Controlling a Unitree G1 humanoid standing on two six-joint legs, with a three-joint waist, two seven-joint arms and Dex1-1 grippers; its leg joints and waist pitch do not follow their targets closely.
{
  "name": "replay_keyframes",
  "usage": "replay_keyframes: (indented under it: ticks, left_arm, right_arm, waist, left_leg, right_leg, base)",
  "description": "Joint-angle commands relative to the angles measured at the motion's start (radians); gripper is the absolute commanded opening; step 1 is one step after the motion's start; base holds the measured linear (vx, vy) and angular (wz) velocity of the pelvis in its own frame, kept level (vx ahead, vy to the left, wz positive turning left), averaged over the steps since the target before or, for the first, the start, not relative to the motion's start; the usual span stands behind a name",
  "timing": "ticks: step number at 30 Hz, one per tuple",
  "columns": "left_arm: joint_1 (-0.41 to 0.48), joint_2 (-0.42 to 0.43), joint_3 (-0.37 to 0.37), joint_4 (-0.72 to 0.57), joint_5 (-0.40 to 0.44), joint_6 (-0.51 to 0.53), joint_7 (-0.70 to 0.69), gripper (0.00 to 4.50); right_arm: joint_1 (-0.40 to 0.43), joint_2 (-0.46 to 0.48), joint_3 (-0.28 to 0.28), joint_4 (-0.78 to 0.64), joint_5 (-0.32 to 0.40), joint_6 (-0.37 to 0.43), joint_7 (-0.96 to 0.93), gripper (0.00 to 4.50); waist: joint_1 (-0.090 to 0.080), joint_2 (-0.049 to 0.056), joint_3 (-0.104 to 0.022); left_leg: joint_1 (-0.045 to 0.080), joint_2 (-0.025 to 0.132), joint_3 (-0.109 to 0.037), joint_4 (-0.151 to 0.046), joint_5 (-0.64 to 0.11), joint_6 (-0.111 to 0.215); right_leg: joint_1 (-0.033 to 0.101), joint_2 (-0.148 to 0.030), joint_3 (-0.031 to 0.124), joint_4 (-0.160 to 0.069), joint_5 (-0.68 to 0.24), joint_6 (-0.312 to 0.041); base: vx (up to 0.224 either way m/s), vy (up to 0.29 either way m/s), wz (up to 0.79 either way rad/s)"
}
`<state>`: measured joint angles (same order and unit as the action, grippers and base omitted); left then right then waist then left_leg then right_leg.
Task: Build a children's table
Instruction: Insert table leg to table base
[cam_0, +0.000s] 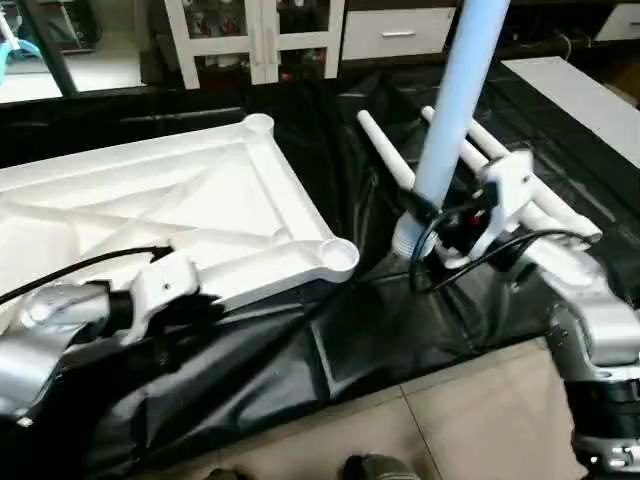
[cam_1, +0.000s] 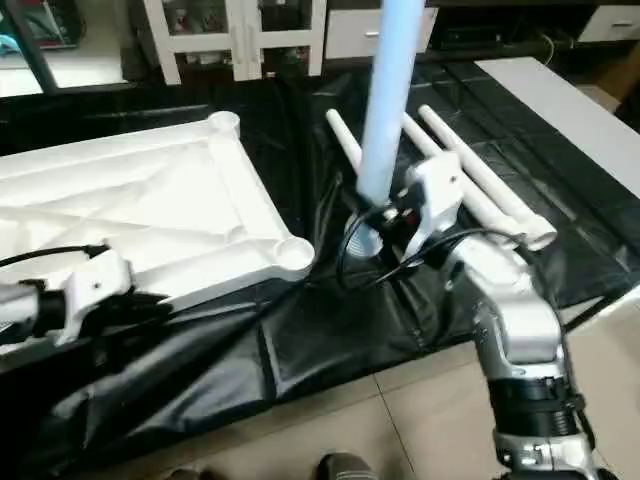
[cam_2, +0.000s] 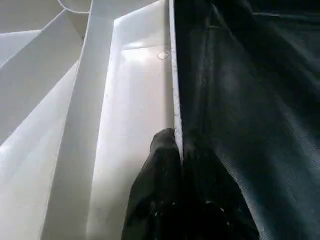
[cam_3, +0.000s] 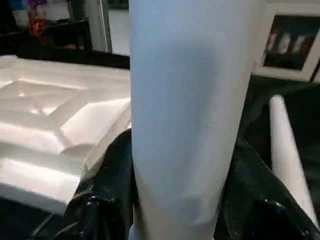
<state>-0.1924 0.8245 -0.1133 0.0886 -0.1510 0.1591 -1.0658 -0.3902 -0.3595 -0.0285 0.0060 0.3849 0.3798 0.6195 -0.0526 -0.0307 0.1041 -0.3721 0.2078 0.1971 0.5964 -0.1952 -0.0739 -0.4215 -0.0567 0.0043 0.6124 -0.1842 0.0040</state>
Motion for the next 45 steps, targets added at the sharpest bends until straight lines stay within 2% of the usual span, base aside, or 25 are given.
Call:
replay_keyframes:
  ticks: [1,2,3,4,5,7,10,12,15,18,20,23,24,25,26,29,30,33,37,39,40,41,42,44,45]
  left_arm:
    - [0.036,0.017,-0.008,0.01,0.022,-0.007,-0.014,0.03]
    - [0.039,0.011,0.01,-0.006,0.005,-0.017,-0.01,0.03]
    - [0.037,0.008,0.028,-0.028,-0.03,0.0,-0.025,0.29]
    - [0.037,0.008,0.03,-0.032,-0.036,0.004,-0.028,0.29]
    - [0.037,0.009,0.04,-0.047,-0.061,0.022,-0.043,0.56]
    - [0.037,0.01,0.049,-0.058,-0.079,0.032,-0.054,0.56]
    - [0.036,0.009,0.058,-0.073,-0.098,0.042,-0.059,0.84]
    - [0.005,-0.023,0.052,-0.106,-0.118,0.048,-0.044,1.01]
    - [-0.053,-0.094,-0.001,-0.093,-0.068,0.031,0.013,1.05]
    - [-0.086,-0.134,-0.04,-0.055,-0.022,0.01,0.041,1.05]
    - [-0.099,-0.147,-0.059,-0.039,-0.001,0.005,0.042,1.05]
    - [-0.105,-0.149,-0.07,-0.036,0.008,0.005,0.04,1.05]
    - [-0.106,-0.147,-0.077,-0.037,0.012,0.003,0.036,1.05]
    - [-0.107,-0.147,-0.078,-0.038,0.013,0.003,0.035,1.05]
    - [-0.107,-0.141,-0.083,-0.036,0.031,-0.005,0.033,1.05]
    - [-0.109,-0.14,-0.085,-0.032,0.039,-0.012,0.038,1.05]
    - [-0.114,-0.136,-0.088,-0.021,0.052,-0.022,0.041,1.05]
    - [-0.127,-0.116,-0.09,0.011,0.09,-0.053,0.051,1.05]
    - [-0.122,-0.081,-0.081,0.003,0.105,-0.05,0.041,1.05]
    - [-0.121,-0.076,-0.079,0.003,0.109,-0.05,0.039,1.05]
    - [-0.119,-0.069,-0.079,0.008,0.118,-0.055,0.035,1.05]
    - [-0.119,-0.069,-0.079,0.008,0.118,-0.055,0.035,1.05]
    - [-0.107,-0.052,-0.081,0.0,0.117,-0.053,0.017,1.05]
    - [-0.098,-0.039,-0.084,-0.007,0.113,-0.049,0.0,1.05]
    - [-0.096,-0.034,-0.086,-0.009,0.114,-0.049,-0.005,1.05]
  right_arm:
    - [0.001,0.005,-0.002,0.0,0.002,-0.023,0.006,1.85]
    - [0.0,0.017,0.0,0.007,0.002,-0.028,0.005,1.85]
    - [-0.003,0.026,0.003,0.014,-0.001,-0.031,0.006,1.85]
    - [-0.004,0.027,0.003,0.016,-0.002,-0.032,0.006,1.85]
    - [-0.006,0.029,0.004,0.018,-0.001,-0.033,0.009,1.85]
    - [-0.007,0.029,0.005,0.019,0.001,-0.033,0.013,1.85]
    - [-0.008,0.027,0.004,0.019,0.004,-0.033,0.016,1.85]
    - [-0.029,0.038,0.005,0.036,0.011,-0.04,0.023,1.85]
    - [-0.066,0.069,0.017,0.063,0.017,-0.054,0.04,1.85]
    - [-0.093,0.097,0.019,0.091,0.035,-0.076,0.068,1.85]
    - [-0.117,0.112,0.02,0.124,0.036,-0.103,0.08,1.85]
    - [-0.134,0.123,0.023,0.147,0.036,-0.123,0.095,1.85]
    - [-0.145,0.125,0.034,0.165,0.025,-0.149,0.112,1.85]
    - [-0.147,0.125,0.036,0.169,0.022,-0.154,0.116,1.85]
    - [-0.157,0.13,0.046,0.195,0.003,-0.204,0.142,1.85]
    - [-0.16,0.132,0.047,0.205,-0.002,-0.22,0.15,1.85]
    - [-0.166,0.141,0.047,0.225,-0.004,-0.263,0.169,1.85]
    - [-0.179,0.161,0.05,0.284,0.005,-0.315,0.223,1.85]
    - [-0.181,0.174,0.047,0.319,0.048,-0.266,0.278,1.85]
    - [-0.18,0.177,0.046,0.326,0.05,-0.267,0.283,1.85]
    - [-0.177,0.182,0.046,0.337,0.052,-0.274,0.29,1.85]
    - [-0.177,0.182,0.046,0.337,0.052,-0.274,0.29,1.85]
    - [-0.168,0.189,0.043,0.359,0.05,-0.293,0.3,1.85]
    - [-0.163,0.195,0.042,0.375,0.044,-0.31,0.305,1.85]
    - [-0.162,0.197,0.043,0.379,0.041,-0.316,0.305,1.85]
  waist:
    - [0.007,0.0,-0.061]
    - [0.006,-0.004,-0.061]
    - [0.005,-0.006,-0.064]
    - [0.005,-0.005,-0.064]
    - [0.006,-0.003,-0.065]
    - [0.008,-0.005,-0.064]
    - [0.013,-0.006,-0.062]
    - [0.013,-0.011,-0.06]
    - [0.015,-0.014,-0.057]
    - [0.021,-0.016,-0.056]
    - [0.02,-0.02,-0.057]
    - [0.019,-0.018,-0.058]
    - [0.018,-0.019,-0.052]
    - [0.018,-0.018,-0.052]
    - [0.018,-0.02,-0.048]
    - [0.018,-0.019,-0.049]
    - [0.018,-0.016,-0.048]
    - [0.016,-0.017,-0.046]
    - [0.02,-0.013,-0.046]
    - [0.02,-0.013,-0.047]
    - [0.024,-0.005,-0.05]
    - [0.024,-0.007,-0.049]
    - [0.029,0.003,-0.051]
    - [0.029,0.001,-0.05]
    - [0.032,0.005,-0.05]
  left_leg:
    - [0.015,0.012,-0.003,-0.071,-0.138,0.029]
    - [0.017,0.013,-0.002,-0.07,-0.127,0.037]
    - [0.014,0.012,0.0,-0.067,-0.108,0.043]
    - [0.014,0.012,-0.001,-0.068,-0.099,0.047]
    - [0.018,0.012,0.001,-0.067,-0.088,0.052]
    - [0.02,0.013,0.003,-0.066,-0.061,0.061]
    - [0.022,0.012,0.007,-0.064,-0.061,0.066]
    - [0.023,0.014,0.007,-0.065,-0.066,0.063]
    - [0.026,0.014,0.011,-0.062,-0.075,0.063]
    - [0.02,0.013,0.01,-0.06,-0.053,0.063]
    - [0.018,0.011,0.01,-0.057,-0.041,0.071]
    - [0.019,0.011,0.01,-0.057,-0.036,0.072]
    - [0.018,0.012,0.011,-0.058,-0.039,0.073]
    - [0.02,0.012,0.011,-0.059,-0.052,0.071]
    - [0.02,0.013,0.011,-0.059,-0.06,0.071]
    - [0.021,0.013,0.01,-0.06,-0.051,0.067]
    - [0.022,0.014,0.01,-0.06,-0.049,0.068]
    - [0.023,0.013,0.011,-0.06,-0.071,0.074]
    - [0.022,0.015,0.008,-0.062,-0.063,0.07]
    - [0.021,0.015,0.008,-0.061,-0.062,0.069]
    - [0.023,0.015,0.007,-0.061,-0.058,0.068]
    - [0.022,0.014,0.008,-0.061,-0.056,0.068]
    - [0.022,0.014,0.006,-0.061,-0.056,0.065]
    - [0.022,0.013,0.007,-0.062,-0.076,0.058]
    - [0.025,0.014,0.007,-0.063,-0.087,0.052]
  right_leg:
    - [0.043,-0.042,0.025,-0.058,-0.117,-0.218]
    - [0.041,-0.04,0.026,-0.057,-0.096,-0.222]
    - [0.044,-0.04,0.027,-0.051,-0.067,-0.227]
    - [0.044,-0.04,0.028,-0.05,-0.057,-0.229]
    - [0.041,-0.039,0.028,-0.049,-0.036,-0.235]
    - [0.042,-0.036,0.028,-0.044,0.01,-0.246]
    - [0.04,-0.035,0.029,-0.042,0.025,-0.253]
    - [0.04,-0.036,0.029,-0.043,0.021,-0.257]
    - [0.037,-0.036,0.032,-0.044,0.006,-0.258]
    - [0.04,-0.036,0.034,-0.039,0.023,-0.246]
    - [0.042,-0.035,0.035,-0.038,0.044,-0.242]
    - [0.042,-0.034,0.034,-0.036,0.05,-0.25]
    - [0.038,-0.033,0.034,-0.037,0.048,-0.251]
    - [0.037,-0.033,0.033,-0.039,0.034,-0.251]
    - [0.035,-0.033,0.033,-0.04,0.024,-0.25]
    - [0.037,-0.032,0.033,-0.038,0.033,-0.252]
    - [0.036,-0.032,0.032,-0.038,0.04,-0.253]
    - [0.034,-0.033,0.031,-0.039,0.036,-0.263]
    - [0.038,-0.036,0.032,-0.036,0.037,-0.273]
    - [0.039,-0.036,0.031,-0.035,0.049,-0.279]
    - [0.04,-0.037,0.031,-0.034,0.057,-0.283]
    - [0.039,-0.036,0.031,-0.034,0.062,-0.285]
    - [0.041,-0.038,0.03,-0.033,0.066,-0.291]
    - [0.039,-0.037,0.029,-0.035,0.054,-0.295]
    - [0.039,-0.038,0.029,-0.035,0.044,-0.297]
  base:
    - [0.0,0.0,0.0]
    - [0.0,0.0,0.0]
    - [0.0,0.0,0.0]
    - [0.0,0.0,0.0]
    - [0.0,0.0,0.0]
    - [0.0,0.0,0.0]
    - [0.0,0.0,0.0]
    - [0.0,0.0,0.0]
    - [0.0,0.0,0.0]
    - [0.0,0.0,0.0]
    - [0.0,0.0,0.0]
    - [0.0,0.0,0.0]
    - [0.0,0.0,0.0]
    - [0.0,0.0,0.0]
    - [0.0,0.0,0.0]
    - [0.0,0.0,0.0]
    - [0.0,0.0,0.0]
    - [0.0,0.0,0.0]
    - [0.0,0.0,0.0]
    - [0.0,0.0,0.0]
    - [0.0,0.0,0.0]
    - [0.0,0.0,0.0]
    - [0.0,0.0,0.0]
    - [0.0,0.0,0.0]
    - [0.0,0.0,0.0]
